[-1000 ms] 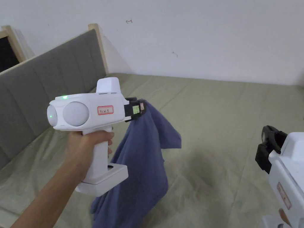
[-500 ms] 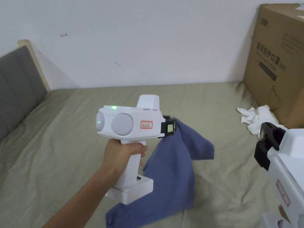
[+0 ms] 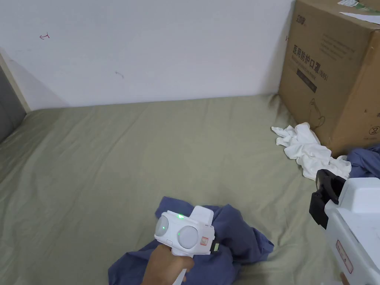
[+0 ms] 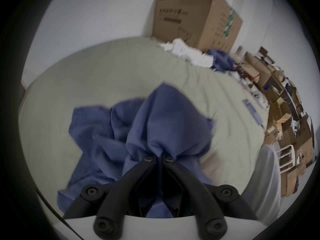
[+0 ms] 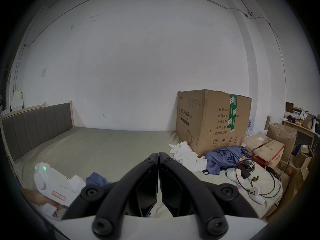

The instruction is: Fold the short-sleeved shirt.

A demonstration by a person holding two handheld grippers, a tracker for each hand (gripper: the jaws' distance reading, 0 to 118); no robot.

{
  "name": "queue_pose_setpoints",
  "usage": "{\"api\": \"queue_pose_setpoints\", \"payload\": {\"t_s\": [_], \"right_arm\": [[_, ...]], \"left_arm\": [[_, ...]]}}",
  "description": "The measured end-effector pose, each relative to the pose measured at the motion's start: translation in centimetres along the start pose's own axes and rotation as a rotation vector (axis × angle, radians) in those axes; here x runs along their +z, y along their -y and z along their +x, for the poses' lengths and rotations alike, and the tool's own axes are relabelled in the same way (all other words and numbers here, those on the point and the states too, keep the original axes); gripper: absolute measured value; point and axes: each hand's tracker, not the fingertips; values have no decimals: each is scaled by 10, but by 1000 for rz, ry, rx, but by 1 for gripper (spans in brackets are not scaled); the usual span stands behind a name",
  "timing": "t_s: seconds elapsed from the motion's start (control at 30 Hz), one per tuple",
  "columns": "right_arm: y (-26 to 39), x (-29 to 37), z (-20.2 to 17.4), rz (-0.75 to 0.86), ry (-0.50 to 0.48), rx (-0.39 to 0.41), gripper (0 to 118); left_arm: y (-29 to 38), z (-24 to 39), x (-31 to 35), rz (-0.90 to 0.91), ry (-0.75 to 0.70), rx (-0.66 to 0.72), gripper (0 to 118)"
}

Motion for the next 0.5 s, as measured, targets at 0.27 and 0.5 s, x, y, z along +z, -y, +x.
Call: {"api": "queue_pose_setpoints", "payload": {"t_s": [0.27,0.5], "right_arm": [[8,-7,1,-21,-16,2,0],[3,-7,6,9,-15,-4,0]], "left_arm": [[12,-4,0,8,-20,95,43],[-3,-10,91,303,5,187,113]]}}
